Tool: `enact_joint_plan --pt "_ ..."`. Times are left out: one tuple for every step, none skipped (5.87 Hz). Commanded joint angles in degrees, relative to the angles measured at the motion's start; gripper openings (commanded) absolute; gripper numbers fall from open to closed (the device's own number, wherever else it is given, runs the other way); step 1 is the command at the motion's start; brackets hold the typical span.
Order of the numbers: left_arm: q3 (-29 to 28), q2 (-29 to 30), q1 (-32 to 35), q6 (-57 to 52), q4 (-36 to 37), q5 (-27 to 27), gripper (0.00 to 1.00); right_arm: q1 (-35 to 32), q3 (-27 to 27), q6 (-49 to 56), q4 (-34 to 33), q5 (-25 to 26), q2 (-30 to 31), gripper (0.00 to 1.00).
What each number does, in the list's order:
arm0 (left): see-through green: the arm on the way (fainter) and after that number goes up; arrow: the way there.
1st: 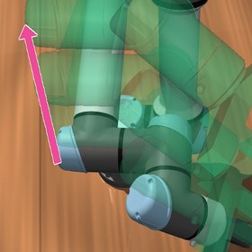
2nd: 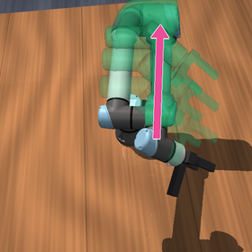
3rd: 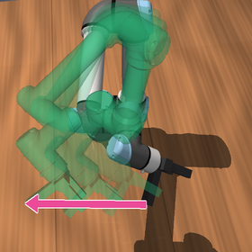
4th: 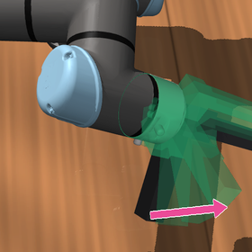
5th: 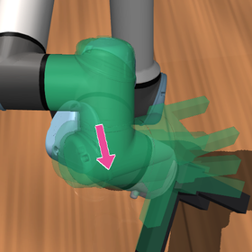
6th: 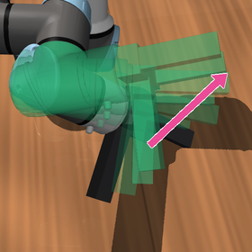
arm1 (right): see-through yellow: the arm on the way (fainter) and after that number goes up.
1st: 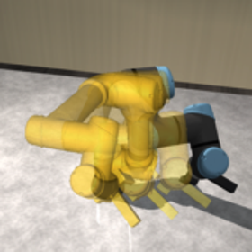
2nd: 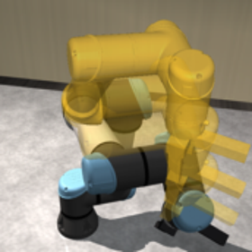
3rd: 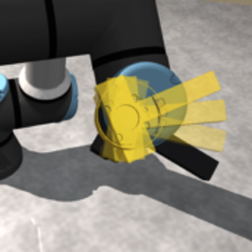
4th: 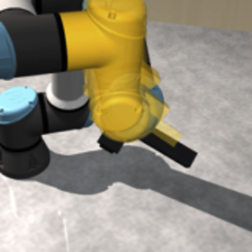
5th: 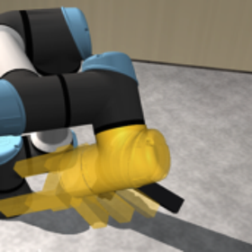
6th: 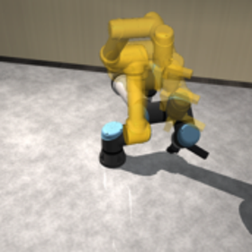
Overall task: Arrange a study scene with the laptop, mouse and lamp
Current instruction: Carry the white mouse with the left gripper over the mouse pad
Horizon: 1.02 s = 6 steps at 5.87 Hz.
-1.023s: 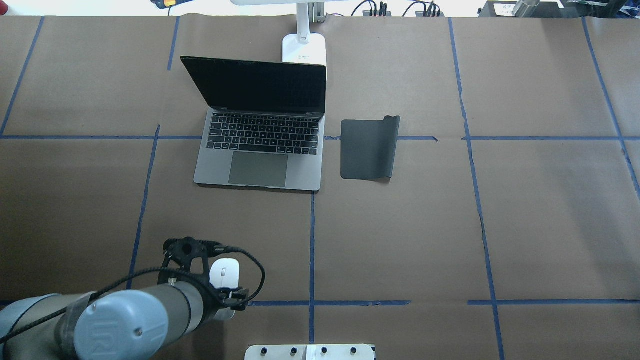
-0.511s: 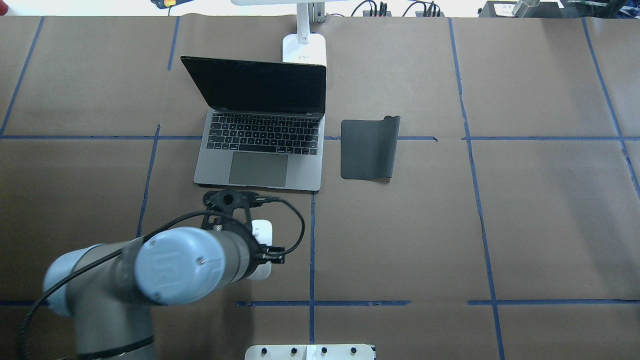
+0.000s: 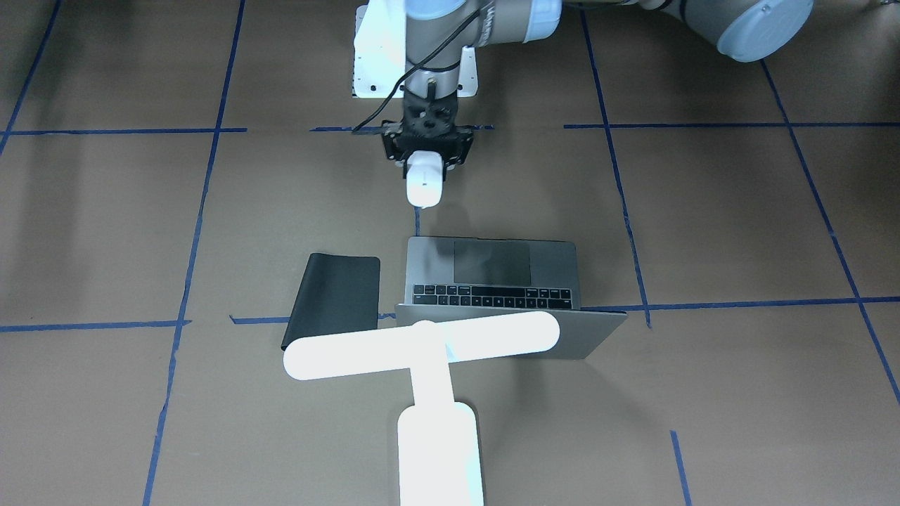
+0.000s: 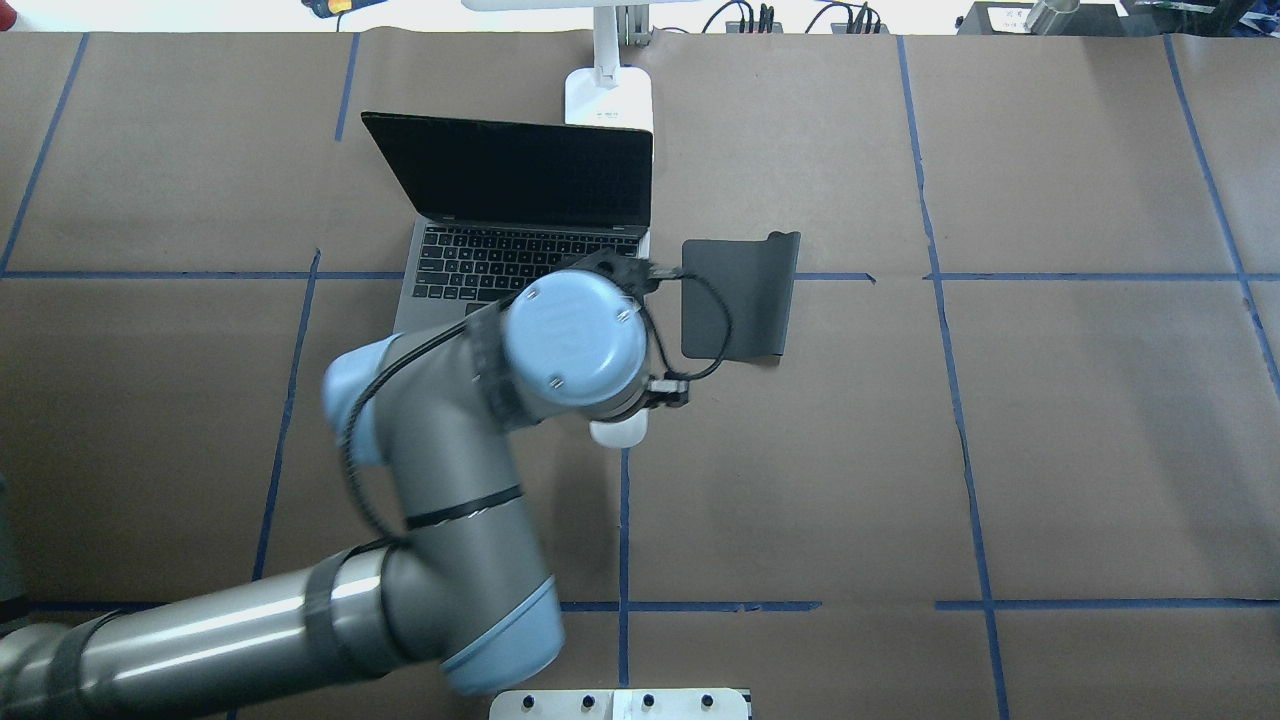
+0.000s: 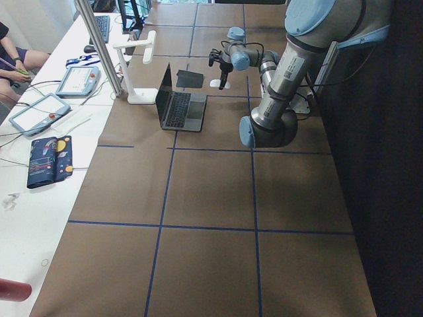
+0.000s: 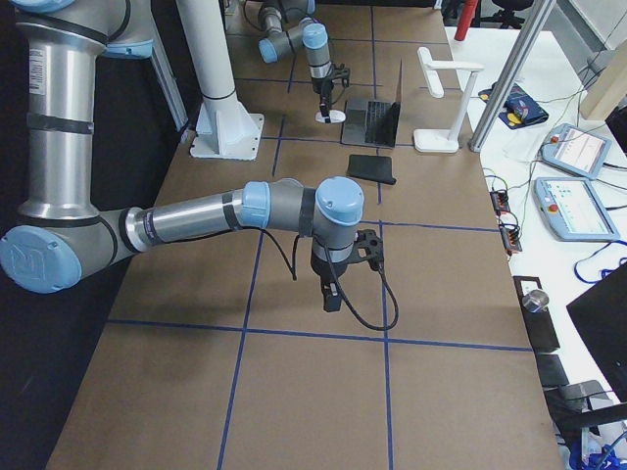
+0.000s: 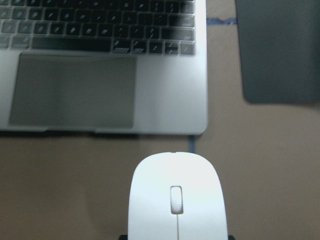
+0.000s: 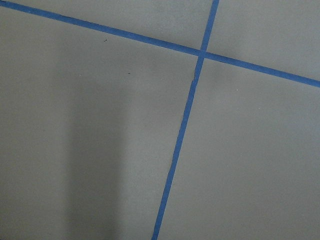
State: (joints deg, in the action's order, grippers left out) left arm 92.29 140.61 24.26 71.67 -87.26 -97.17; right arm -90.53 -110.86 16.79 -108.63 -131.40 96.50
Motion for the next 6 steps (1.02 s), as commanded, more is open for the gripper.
enact_joint_plan --pt "-21.41 12.26 2.1 -0.13 -10.12 -1.36 0.13 0.0 0.3 0.0 0.0 -0.17 0.0 1.0" --pt "-30.41 17.62 3.06 -0.04 -13.08 -1.36 0.13 0.0 0.47 0.0 0.0 -0.17 -0.09 1.0" --pt "-40.42 23.85 4.11 0.22 -15.54 -1.36 0.13 0.0 0.47 -0.09 0.0 -0.26 -0.09 1.0" --pt "-51.92 28.18 4.73 0.92 -24.09 -1.27 0.13 0.0 0.82 -0.09 0.0 -0.35 -0.09 1.0" --pt "-58.9 30.92 4.91 1.01 -28.62 -0.92 0.13 0.09 1.09 -0.09 0.0 -0.79 -0.09 1.0" --pt "-59.15 30.95 4.91 0.84 -29.1 -1.0 0.3 0.09 1.44 0.0 0.0 -0.88 -0.09 1.0"
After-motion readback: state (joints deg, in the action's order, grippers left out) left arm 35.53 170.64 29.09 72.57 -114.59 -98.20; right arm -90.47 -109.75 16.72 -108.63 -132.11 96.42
